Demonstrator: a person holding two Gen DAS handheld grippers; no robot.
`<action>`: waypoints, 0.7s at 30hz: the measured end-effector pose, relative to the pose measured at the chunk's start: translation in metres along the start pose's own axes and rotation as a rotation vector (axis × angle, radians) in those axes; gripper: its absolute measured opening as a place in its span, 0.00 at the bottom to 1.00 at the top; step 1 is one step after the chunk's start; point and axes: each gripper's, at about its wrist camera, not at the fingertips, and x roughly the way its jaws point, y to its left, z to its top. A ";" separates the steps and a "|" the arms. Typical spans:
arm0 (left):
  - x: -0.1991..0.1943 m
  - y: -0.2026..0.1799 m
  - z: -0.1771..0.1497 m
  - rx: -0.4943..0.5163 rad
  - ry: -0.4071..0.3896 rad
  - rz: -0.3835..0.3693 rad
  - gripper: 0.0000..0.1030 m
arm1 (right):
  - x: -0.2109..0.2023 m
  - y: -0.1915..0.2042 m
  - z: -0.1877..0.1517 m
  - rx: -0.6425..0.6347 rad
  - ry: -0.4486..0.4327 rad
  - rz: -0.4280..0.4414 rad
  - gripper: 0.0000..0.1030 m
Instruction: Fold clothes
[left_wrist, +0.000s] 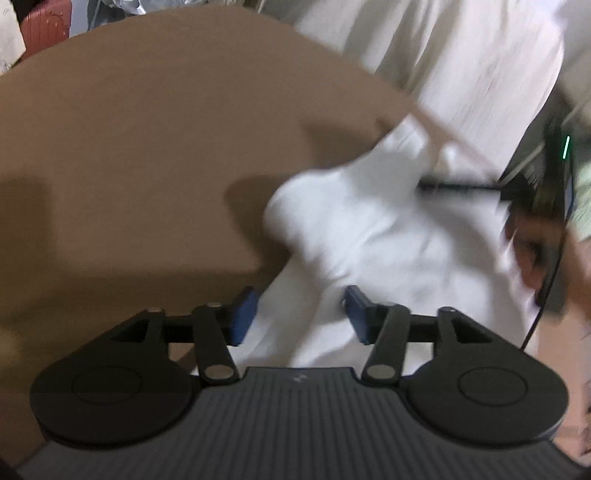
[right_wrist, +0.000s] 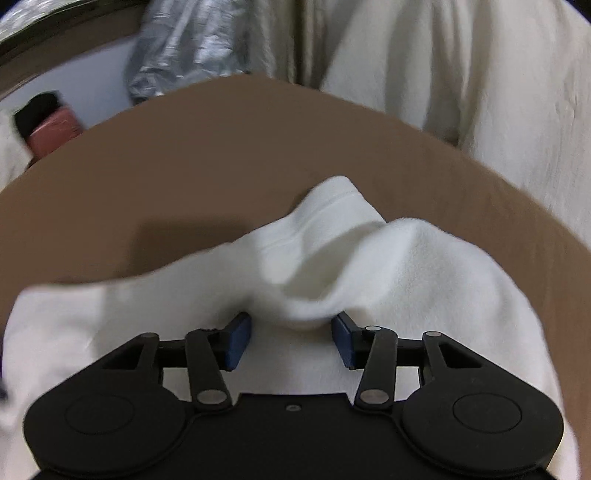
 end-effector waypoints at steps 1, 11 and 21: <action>0.002 -0.001 -0.002 0.009 0.013 0.016 0.56 | 0.000 -0.002 0.004 0.018 -0.008 -0.003 0.51; 0.001 -0.001 0.006 0.021 0.044 0.046 0.58 | -0.073 -0.040 -0.025 0.258 -0.228 -0.032 0.55; -0.044 0.002 0.008 0.037 0.033 -0.085 0.61 | -0.161 0.016 -0.166 0.181 -0.110 0.286 0.56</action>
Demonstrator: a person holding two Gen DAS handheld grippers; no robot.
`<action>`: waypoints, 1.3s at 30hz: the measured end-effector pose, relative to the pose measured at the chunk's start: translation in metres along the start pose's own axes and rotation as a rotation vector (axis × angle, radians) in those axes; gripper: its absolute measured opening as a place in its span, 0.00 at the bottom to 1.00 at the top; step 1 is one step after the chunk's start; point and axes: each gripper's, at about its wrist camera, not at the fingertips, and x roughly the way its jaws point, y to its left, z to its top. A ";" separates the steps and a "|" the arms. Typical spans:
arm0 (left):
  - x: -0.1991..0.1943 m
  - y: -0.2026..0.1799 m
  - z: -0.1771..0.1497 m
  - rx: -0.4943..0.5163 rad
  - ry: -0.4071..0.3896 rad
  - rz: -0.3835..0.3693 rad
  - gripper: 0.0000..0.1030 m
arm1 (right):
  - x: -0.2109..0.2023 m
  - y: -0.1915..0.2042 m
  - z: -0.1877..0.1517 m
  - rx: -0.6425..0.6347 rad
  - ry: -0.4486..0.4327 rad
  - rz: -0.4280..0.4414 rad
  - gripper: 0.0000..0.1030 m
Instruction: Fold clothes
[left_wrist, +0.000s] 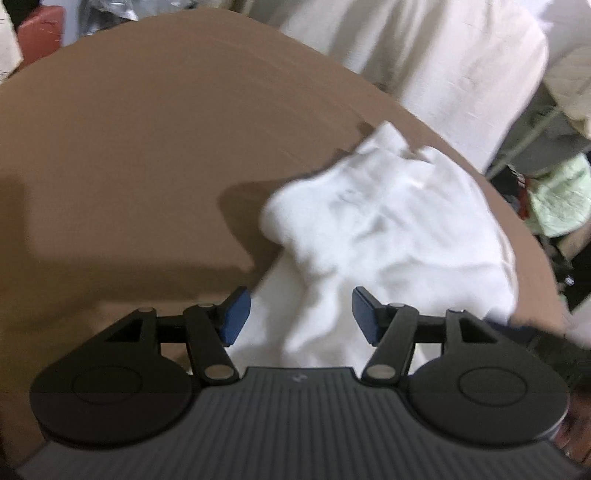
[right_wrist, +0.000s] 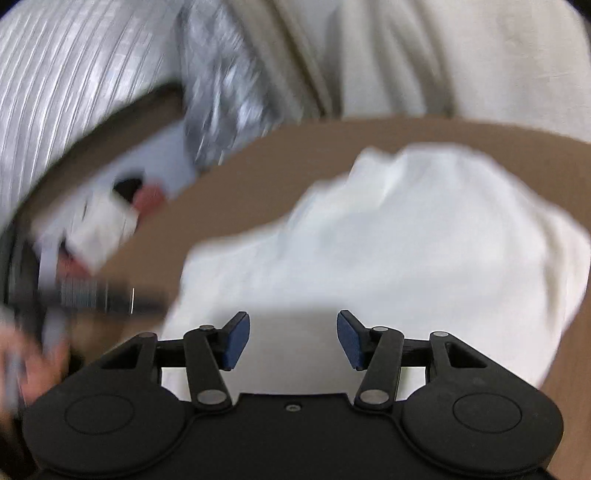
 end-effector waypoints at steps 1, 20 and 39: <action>0.000 -0.003 -0.003 0.023 0.016 -0.008 0.62 | 0.000 0.009 -0.017 -0.020 0.047 0.004 0.57; -0.026 0.014 -0.098 -0.123 0.071 0.021 0.82 | -0.096 0.067 -0.161 -0.003 0.092 0.119 0.67; -0.027 -0.024 -0.111 0.219 0.042 0.361 0.45 | -0.082 0.091 -0.171 0.040 0.170 0.114 0.04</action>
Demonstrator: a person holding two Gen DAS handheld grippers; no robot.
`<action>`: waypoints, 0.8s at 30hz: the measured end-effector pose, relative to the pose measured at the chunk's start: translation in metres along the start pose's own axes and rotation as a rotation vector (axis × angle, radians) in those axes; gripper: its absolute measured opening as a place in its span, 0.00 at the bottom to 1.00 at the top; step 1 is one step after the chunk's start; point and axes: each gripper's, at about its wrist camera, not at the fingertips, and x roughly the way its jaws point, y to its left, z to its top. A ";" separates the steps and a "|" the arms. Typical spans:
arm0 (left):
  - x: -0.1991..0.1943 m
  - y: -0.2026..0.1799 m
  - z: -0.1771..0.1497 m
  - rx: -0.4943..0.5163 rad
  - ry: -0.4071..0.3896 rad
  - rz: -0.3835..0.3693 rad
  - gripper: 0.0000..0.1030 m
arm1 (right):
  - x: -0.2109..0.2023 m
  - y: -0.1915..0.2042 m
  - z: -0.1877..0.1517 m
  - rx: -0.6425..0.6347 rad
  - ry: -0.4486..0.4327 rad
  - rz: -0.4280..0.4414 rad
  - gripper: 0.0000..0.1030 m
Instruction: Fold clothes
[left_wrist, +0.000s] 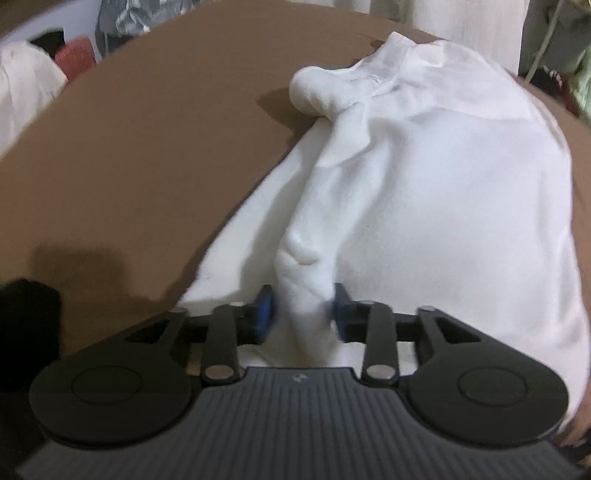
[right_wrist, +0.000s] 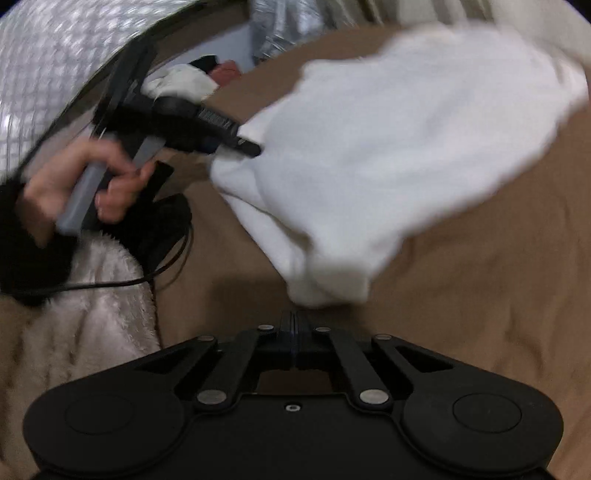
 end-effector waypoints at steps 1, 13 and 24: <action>-0.003 0.002 0.001 -0.008 -0.009 0.011 0.45 | -0.007 -0.003 0.002 0.006 -0.024 0.007 0.09; -0.026 0.052 0.007 -0.350 -0.155 0.074 0.72 | -0.026 -0.034 0.021 0.054 -0.178 -0.057 0.58; -0.008 0.041 0.005 -0.390 -0.070 0.083 0.87 | -0.065 -0.154 0.121 0.314 -0.310 -0.250 0.64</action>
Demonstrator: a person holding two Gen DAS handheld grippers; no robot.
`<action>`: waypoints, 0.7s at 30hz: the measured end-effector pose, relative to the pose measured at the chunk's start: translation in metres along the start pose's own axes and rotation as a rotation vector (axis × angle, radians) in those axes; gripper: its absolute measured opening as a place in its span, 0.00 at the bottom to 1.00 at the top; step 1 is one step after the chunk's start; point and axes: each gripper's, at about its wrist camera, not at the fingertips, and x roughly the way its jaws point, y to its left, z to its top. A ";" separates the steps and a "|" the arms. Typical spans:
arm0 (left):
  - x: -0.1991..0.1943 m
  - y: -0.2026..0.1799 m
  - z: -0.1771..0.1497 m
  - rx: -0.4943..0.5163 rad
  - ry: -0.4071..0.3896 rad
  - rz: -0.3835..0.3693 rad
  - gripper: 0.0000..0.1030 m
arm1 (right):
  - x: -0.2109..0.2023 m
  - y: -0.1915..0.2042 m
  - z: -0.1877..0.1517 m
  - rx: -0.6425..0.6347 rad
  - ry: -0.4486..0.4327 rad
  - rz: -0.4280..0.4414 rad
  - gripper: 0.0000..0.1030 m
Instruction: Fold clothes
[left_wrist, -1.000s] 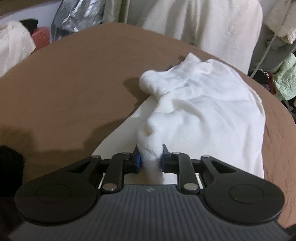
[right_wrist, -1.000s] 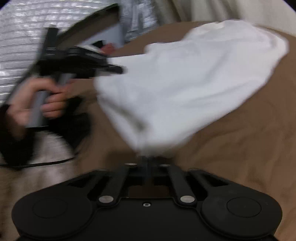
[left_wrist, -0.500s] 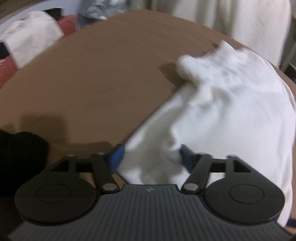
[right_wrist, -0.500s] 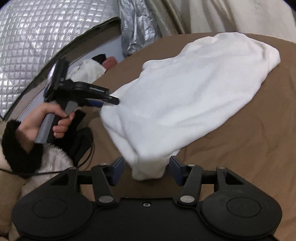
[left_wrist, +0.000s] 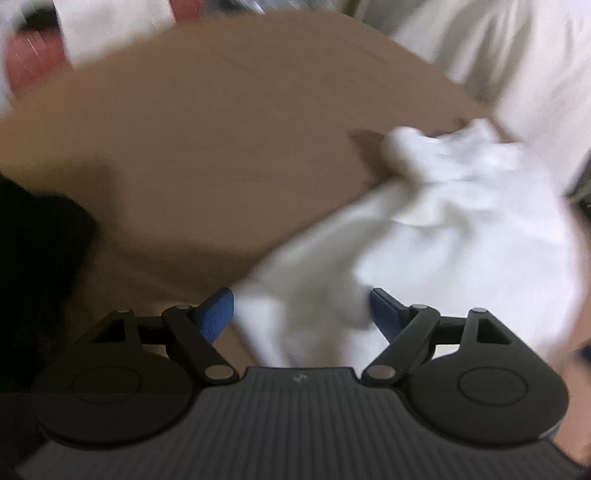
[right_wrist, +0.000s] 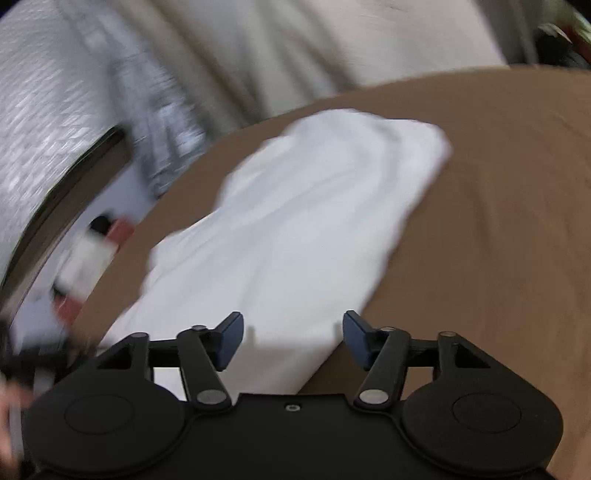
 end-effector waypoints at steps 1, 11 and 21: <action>-0.002 -0.002 0.000 0.013 -0.024 0.018 0.89 | 0.006 -0.004 0.011 -0.005 -0.007 -0.060 0.64; 0.039 0.026 -0.004 -0.165 0.234 -0.278 1.00 | 0.044 -0.060 0.076 0.130 -0.020 0.018 0.64; 0.042 -0.021 0.026 -0.207 0.368 -0.326 0.55 | 0.080 -0.070 0.075 0.241 0.102 0.086 0.64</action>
